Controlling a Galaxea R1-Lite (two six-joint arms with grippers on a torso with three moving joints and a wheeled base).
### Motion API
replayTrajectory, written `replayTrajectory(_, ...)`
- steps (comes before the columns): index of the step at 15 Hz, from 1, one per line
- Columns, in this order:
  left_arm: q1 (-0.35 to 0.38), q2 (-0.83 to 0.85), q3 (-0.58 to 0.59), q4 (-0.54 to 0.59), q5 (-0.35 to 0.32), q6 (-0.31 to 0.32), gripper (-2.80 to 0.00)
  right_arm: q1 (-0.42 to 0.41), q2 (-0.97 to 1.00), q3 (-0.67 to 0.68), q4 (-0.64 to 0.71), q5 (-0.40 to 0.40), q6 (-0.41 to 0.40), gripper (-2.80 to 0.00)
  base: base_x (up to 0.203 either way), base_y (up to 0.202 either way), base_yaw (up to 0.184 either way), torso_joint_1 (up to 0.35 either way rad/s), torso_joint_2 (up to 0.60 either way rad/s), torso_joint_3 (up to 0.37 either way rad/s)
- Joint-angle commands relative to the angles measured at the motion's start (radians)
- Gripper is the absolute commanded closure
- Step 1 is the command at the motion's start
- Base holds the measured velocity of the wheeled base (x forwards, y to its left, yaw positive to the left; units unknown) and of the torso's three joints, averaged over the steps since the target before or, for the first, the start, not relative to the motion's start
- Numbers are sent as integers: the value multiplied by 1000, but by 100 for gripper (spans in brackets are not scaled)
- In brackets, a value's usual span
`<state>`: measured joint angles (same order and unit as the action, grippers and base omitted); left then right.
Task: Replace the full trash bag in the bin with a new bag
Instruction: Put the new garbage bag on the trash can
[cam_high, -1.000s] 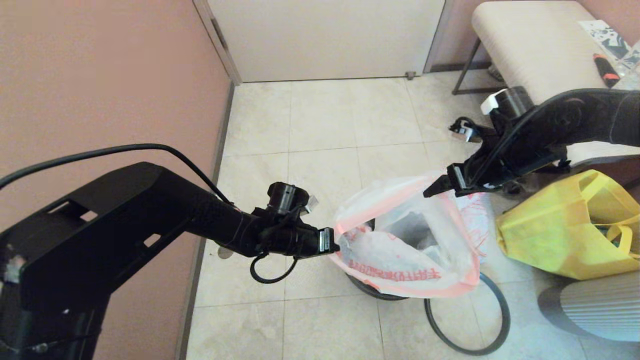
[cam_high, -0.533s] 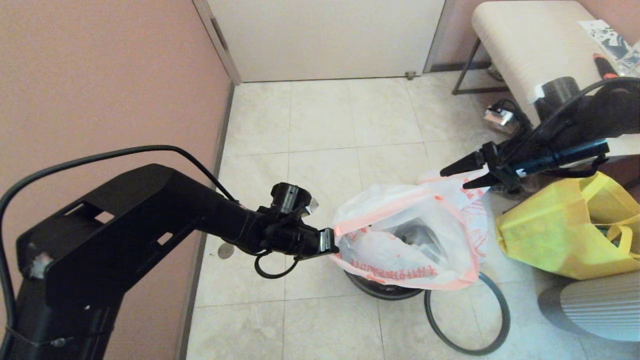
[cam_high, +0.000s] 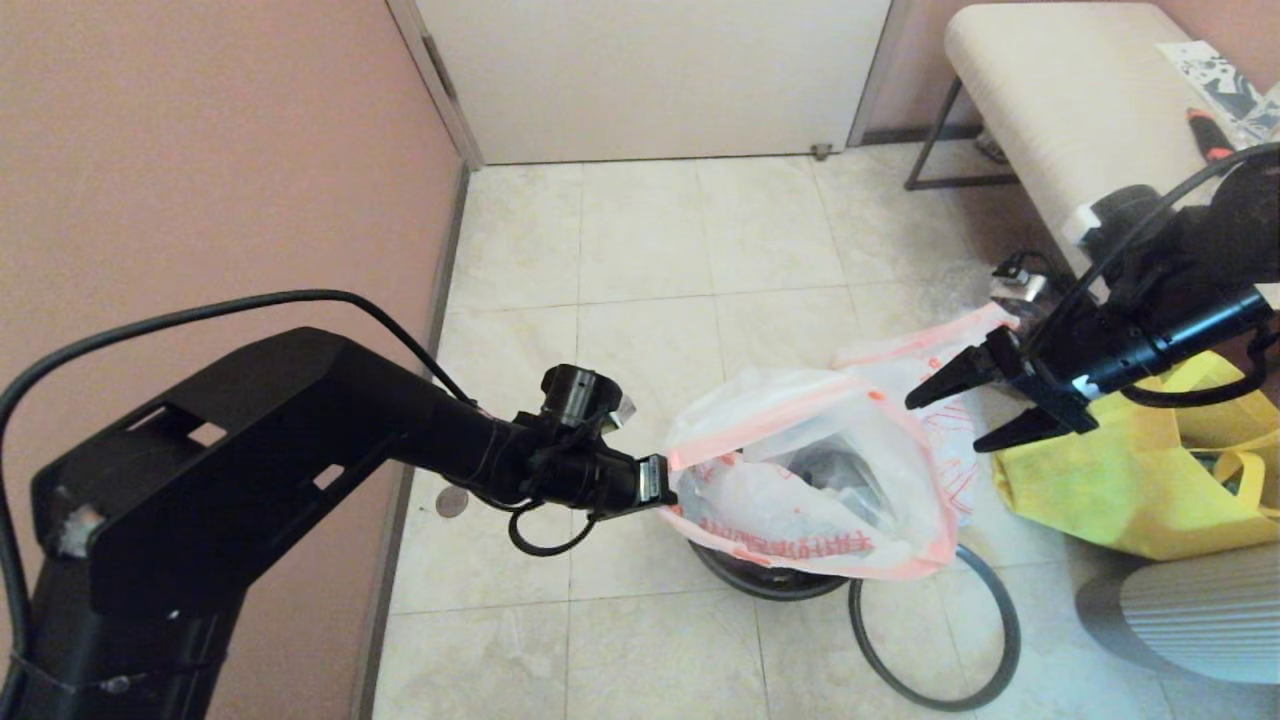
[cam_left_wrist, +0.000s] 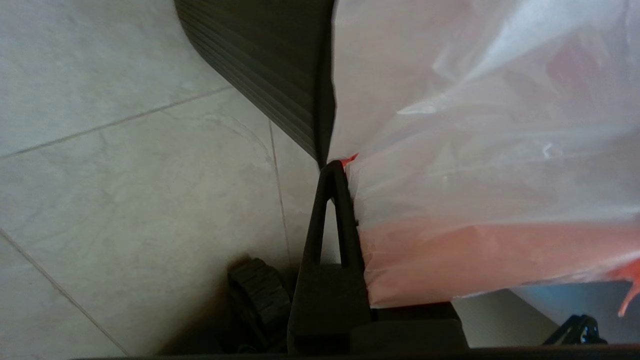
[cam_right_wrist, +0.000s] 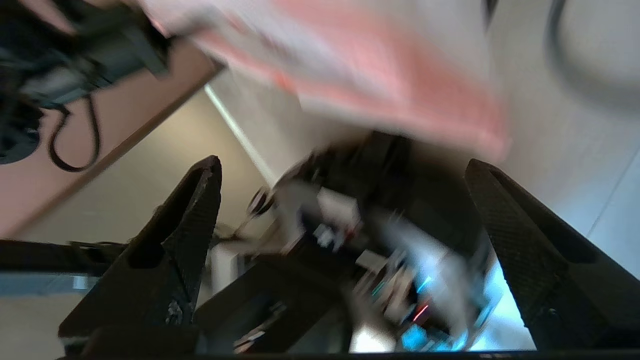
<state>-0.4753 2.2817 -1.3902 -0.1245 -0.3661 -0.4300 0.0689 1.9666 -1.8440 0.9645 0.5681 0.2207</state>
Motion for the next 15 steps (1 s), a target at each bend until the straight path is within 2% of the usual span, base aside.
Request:
replayTrajectory(1, 0, -7, 2, -1, -2, -3, 0, 33, -75, 169, -41, -25, 103, -280, 0, 0, 0, 0, 0, 0)
replayTrajectory(5, 2, -6, 2, -3, -4, -3, 0, 89, -120, 549, -329, -164, 260, -280, 0, 0, 0, 0, 0, 0)
replayTrajectory(8, 8, -8, 0, -6, -4, -9, 0, 126, -106, 767, -693, -229, 433, -280, 0, 0, 0, 0, 0, 0)
replayTrajectory(9, 9, -8, 0, -9, -4, -18, 0, 138, -85, 813, -778, -250, 501, -280, 0, 0, 0, 0, 0, 0)
replayTrajectory(10, 9, -8, -1, -11, -5, -19, 0, 147, -54, 848, -849, -281, 533, -280, 0, 0, 0, 0, 0, 0)
replayTrajectory(12, 6, -8, 0, -11, -5, -19, 0, 166, 9, 920, -973, -313, 554, -280, 0, 0, 0, 0, 0, 0)
replayTrajectory(15, 10, -10, 0, -11, -5, -19, 0, 171, 112, 941, -1116, -371, 580, -280, 0, 0, 0, 0, 0, 0)
